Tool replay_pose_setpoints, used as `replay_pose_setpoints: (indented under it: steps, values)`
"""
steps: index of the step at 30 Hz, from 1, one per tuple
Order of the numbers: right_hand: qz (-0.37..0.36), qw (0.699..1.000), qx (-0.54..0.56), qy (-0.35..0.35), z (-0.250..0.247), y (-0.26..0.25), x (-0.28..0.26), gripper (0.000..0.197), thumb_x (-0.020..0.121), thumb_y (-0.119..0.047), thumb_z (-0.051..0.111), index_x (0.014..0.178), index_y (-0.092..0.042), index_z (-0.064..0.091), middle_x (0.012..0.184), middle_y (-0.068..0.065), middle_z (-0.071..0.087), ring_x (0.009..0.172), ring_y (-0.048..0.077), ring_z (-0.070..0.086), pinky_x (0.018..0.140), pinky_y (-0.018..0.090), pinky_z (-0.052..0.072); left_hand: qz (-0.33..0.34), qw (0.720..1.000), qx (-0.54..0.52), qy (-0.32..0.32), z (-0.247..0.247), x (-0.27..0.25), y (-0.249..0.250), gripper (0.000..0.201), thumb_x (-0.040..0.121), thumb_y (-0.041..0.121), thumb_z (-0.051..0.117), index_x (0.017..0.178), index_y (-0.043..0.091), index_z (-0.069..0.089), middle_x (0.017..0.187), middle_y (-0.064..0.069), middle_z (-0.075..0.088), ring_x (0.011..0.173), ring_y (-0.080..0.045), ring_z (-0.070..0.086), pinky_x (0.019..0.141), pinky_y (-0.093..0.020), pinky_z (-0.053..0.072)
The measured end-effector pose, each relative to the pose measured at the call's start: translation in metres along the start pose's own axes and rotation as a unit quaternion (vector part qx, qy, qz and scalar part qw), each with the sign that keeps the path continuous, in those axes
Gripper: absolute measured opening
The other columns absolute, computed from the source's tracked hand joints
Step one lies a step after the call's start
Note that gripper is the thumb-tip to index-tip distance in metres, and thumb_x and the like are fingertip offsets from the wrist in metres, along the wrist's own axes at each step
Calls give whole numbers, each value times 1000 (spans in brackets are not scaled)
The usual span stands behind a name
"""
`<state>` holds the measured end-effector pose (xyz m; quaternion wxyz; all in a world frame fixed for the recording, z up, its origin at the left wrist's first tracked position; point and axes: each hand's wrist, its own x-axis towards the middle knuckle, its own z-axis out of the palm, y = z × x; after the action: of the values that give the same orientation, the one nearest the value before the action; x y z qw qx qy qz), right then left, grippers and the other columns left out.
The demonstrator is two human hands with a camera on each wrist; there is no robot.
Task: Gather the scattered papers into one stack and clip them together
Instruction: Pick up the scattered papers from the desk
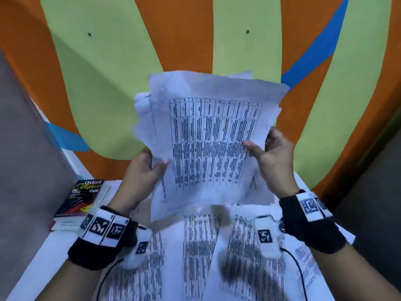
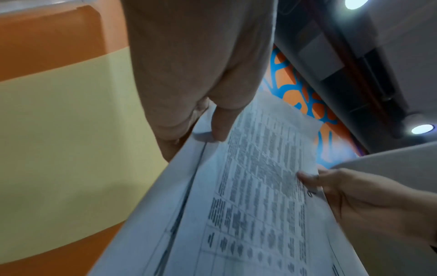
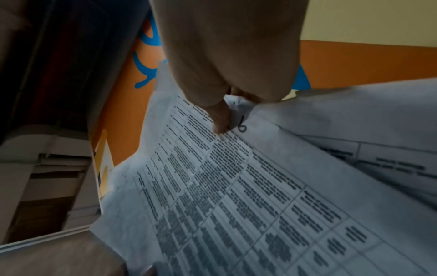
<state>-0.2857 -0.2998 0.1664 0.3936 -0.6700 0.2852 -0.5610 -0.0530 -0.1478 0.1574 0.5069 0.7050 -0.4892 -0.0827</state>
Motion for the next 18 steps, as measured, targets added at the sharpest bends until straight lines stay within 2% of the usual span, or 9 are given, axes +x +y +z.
replay_pose_setpoints:
  steps: [2,4,7,8,10,12,15,17,18]
  values:
    - [5,1000,31,1,6,2,-5,35,83,-6,71,77,-20,40,60,-17,35,57,0,30,59,23,33,18,1000,-6,21,11,-2,-4,23,93,23,60,78,13,47,67,-2,46,59,-13,41,52,-21,32]
    - [44,997,60,-32,10,14,-16,36,87,-5,66,104,-29,46,81,-31,55,76,-9,53,79,23,50,-9,998,-69,-10,24,-8,-17,29,89,40,63,97,14,55,87,1,59,76,-12,55,69,-19,43]
    - [85,993,37,-78,13,46,-33,47,87,-2,65,127,-13,41,116,-13,58,101,-11,57,86,13,50,-45,989,-138,-20,43,-19,-43,49,87,36,67,130,20,49,115,14,61,101,0,59,89,-21,47]
    - [99,991,34,-84,15,54,-39,45,87,2,64,125,-8,42,111,-8,58,95,-13,57,80,9,48,-45,992,-121,-5,49,-22,-48,40,90,27,66,127,19,52,101,22,61,88,9,56,78,-17,48]
    - [121,989,6,-84,19,66,-46,31,88,2,63,111,-14,49,93,-5,58,77,-10,57,72,11,46,-56,994,-91,30,57,-24,-46,18,89,22,65,72,20,59,47,22,41,42,6,36,47,-17,29]
    - [124,990,-31,-66,23,70,-47,22,88,-6,65,89,-25,53,72,-4,55,59,1,48,62,24,43,-51,993,-75,80,59,-22,-40,55,90,16,65,48,25,30,31,7,25,29,-5,25,40,-16,16]
    - [84,995,-32,-44,23,58,-34,18,91,-6,61,81,-20,56,63,-12,56,54,-1,47,55,18,36,-50,985,-102,133,53,-11,-30,54,90,19,65,51,20,28,42,12,22,33,-6,21,39,-15,15]
    - [50,997,-19,-53,19,47,-24,10,92,-12,62,96,-6,55,77,4,57,68,7,51,62,20,39,-30,979,-140,143,46,-1,-31,36,91,19,65,59,11,49,50,14,44,41,3,37,42,-12,30]
    - [42,996,-22,-70,16,46,-21,21,91,-15,64,105,-4,52,85,4,57,75,10,53,66,20,42,-15,979,-154,133,42,1,-32,17,90,19,65,83,4,62,69,13,62,59,7,54,55,-10,43]
